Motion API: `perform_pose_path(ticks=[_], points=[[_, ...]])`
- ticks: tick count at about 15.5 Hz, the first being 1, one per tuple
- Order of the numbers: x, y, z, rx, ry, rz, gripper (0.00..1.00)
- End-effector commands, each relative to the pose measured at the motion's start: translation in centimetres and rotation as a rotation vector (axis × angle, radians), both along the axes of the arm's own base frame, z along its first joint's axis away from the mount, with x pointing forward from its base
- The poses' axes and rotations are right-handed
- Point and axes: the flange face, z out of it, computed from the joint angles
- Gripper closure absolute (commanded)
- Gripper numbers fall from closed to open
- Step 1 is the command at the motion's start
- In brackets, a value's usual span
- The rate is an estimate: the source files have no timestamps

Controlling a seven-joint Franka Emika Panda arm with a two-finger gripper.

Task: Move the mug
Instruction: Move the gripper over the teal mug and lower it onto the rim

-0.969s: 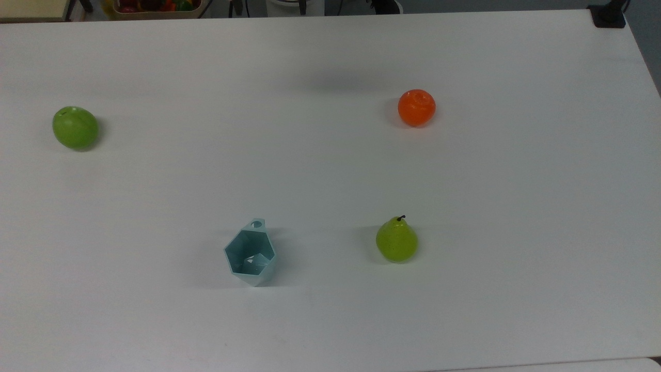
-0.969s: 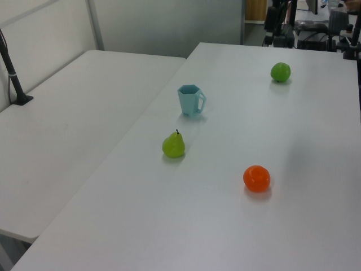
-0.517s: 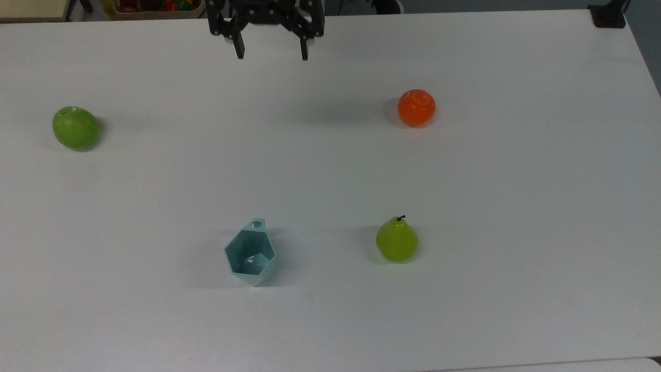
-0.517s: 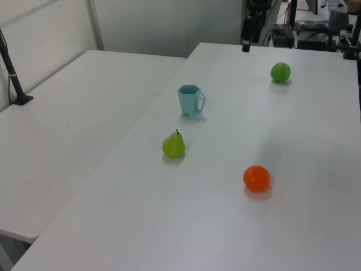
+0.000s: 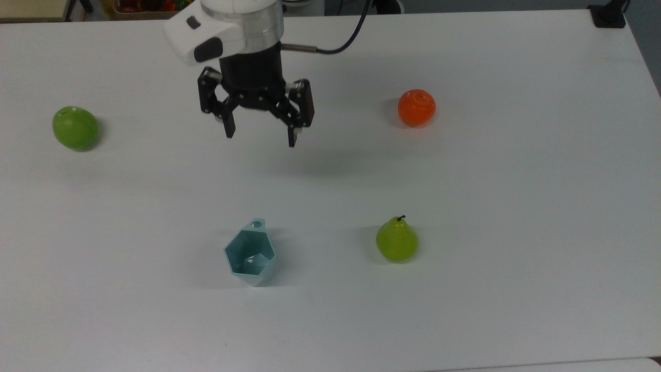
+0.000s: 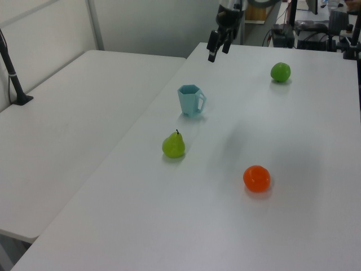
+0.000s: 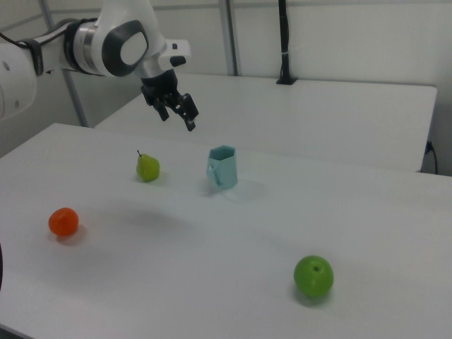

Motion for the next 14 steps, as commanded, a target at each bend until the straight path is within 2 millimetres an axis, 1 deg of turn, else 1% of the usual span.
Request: perform_pose_path(ticks=[1,5,6,7,8,9,12,13,14], points=[[1.8,-0.8,-1.7,-0.018,-0.059,-0.043,0.05],[3.4,-0.5,-5.7,-0.020,-0.090,-0.054,0.19],[3.7,-0.6,-6.7,-0.023,-0.088,-0.054,0.20],[4.2,-0.7,-8.2,-0.034,-0.085,-0.050,0.20],[4.4,-0.6,-9.2,-0.057,-0.085,-0.041,0.22],[4.4,-0.5,-11.2,-0.088,-0.071,-0.026,0.24],[4.7,-0.5,-13.1,-0.102,-0.068,-0.018,0.25],[4.8,-0.5,-14.4,-0.115,-0.052,-0.014,0.25],[4.8,-0.4,-15.2,-0.124,-0.042,-0.008,0.25]])
